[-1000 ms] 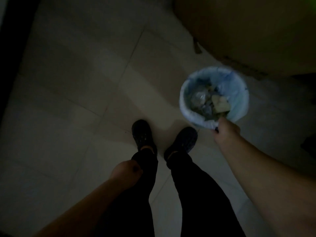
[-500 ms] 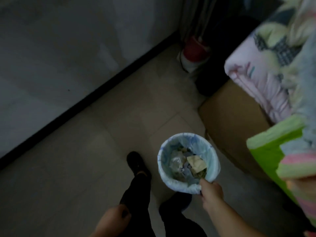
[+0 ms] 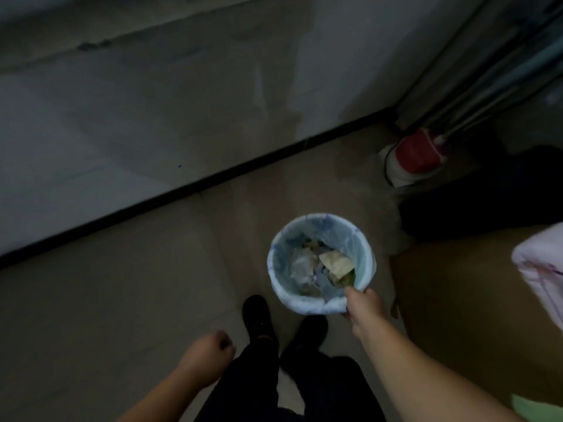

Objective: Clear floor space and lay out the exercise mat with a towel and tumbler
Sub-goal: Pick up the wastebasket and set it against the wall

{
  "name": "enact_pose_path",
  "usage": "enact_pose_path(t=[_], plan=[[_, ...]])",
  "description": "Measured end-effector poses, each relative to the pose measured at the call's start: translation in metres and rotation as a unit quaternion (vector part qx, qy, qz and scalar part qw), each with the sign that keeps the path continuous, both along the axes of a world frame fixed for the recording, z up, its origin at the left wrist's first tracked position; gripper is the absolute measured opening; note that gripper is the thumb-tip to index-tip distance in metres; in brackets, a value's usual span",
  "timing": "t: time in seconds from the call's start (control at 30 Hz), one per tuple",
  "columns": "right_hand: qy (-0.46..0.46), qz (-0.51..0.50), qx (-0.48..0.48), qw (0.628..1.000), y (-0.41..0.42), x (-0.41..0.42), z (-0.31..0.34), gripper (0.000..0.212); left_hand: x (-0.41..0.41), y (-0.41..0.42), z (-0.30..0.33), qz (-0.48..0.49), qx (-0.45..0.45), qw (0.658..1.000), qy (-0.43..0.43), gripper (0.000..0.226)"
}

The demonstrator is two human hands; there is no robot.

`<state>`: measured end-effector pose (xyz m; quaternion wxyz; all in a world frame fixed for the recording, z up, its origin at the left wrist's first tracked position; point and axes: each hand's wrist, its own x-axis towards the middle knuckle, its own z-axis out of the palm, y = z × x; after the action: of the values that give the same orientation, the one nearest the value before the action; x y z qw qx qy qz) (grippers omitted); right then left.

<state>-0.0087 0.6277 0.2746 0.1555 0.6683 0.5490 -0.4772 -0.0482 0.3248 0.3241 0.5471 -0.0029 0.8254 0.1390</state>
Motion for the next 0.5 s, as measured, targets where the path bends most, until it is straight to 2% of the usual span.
enact_pose_path(t=[0.23,0.4,0.5], plan=[[0.018,0.014,-0.051,0.998,0.008,-0.131,-0.051,0.042,-0.067,0.01,-0.026,0.063,-0.015,0.998,-0.001,0.013],[0.035,-0.007,-0.069,0.997,0.012,-0.208,-0.088,0.01,-0.103,0.032,-0.048,0.057,-0.032,0.998,0.005,0.007],[0.045,-0.026,-0.082,0.995,0.014,-0.25,-0.13,0.015,-0.124,0.044,-0.088,0.042,-0.015,0.999,-0.008,0.018]])
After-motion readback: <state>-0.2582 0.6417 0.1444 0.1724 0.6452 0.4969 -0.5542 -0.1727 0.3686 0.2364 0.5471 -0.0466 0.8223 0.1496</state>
